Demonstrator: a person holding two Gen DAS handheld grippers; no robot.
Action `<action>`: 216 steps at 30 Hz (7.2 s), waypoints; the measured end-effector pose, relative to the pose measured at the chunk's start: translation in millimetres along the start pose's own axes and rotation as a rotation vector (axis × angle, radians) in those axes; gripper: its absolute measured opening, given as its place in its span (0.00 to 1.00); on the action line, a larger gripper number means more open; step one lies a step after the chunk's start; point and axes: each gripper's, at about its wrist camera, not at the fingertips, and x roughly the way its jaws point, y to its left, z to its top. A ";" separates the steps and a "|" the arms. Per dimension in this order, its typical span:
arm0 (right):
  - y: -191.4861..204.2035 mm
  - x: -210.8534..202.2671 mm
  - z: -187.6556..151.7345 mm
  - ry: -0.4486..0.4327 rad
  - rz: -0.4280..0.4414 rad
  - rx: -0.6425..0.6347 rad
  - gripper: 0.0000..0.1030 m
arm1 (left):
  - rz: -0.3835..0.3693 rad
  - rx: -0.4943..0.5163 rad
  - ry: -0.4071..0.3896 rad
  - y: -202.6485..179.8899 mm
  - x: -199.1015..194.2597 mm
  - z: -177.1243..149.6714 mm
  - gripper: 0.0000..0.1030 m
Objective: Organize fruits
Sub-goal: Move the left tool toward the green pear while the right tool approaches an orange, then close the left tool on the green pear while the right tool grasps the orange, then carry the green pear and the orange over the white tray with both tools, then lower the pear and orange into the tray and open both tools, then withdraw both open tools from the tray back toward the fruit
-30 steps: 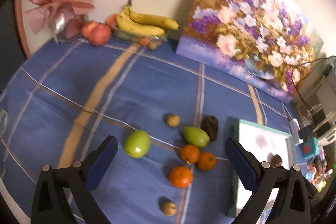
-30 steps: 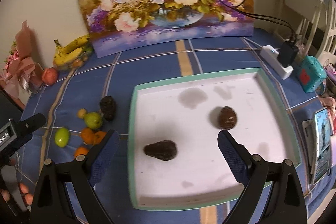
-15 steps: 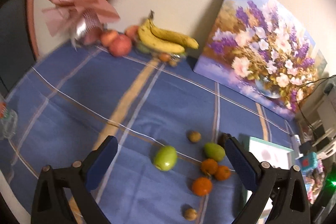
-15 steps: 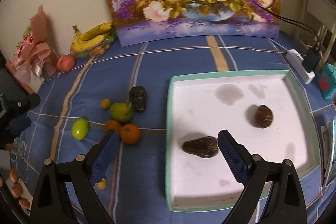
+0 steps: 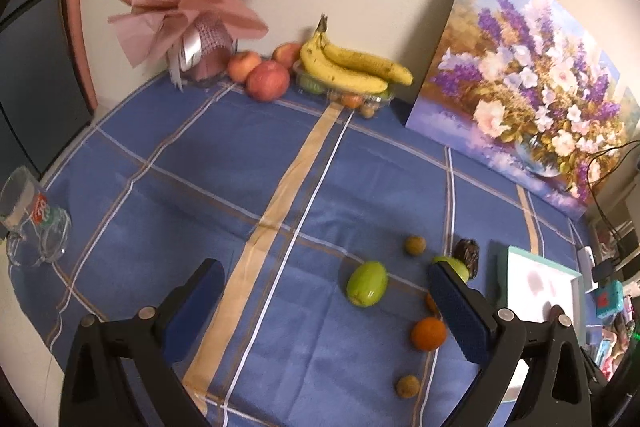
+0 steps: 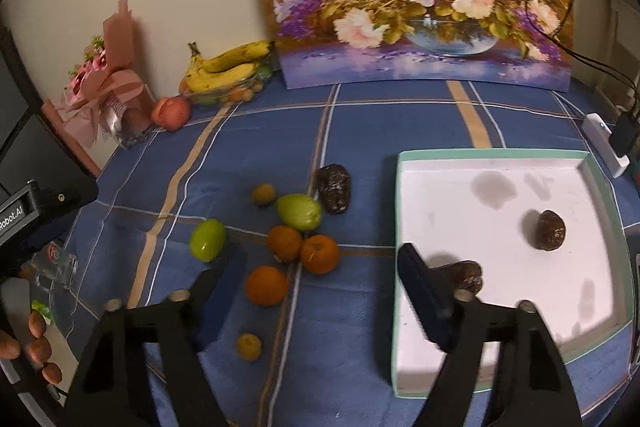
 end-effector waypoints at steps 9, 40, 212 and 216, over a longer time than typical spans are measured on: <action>13.9 13.7 -5.0 0.048 0.025 -0.030 0.58 | -0.013 -0.005 0.068 -3.2 18.1 -5.7 0.99; 40.1 85.0 -21.6 0.225 0.071 -0.067 0.48 | -0.040 0.055 0.267 -34.4 108.1 -16.0 0.86; -156.3 -31.3 -27.3 0.030 -0.257 0.184 0.95 | -0.028 0.240 0.188 -159.0 56.0 -66.3 1.00; -146.6 -29.3 -29.2 0.037 -0.244 0.172 0.95 | -0.029 0.234 0.191 -152.0 53.4 -70.0 1.00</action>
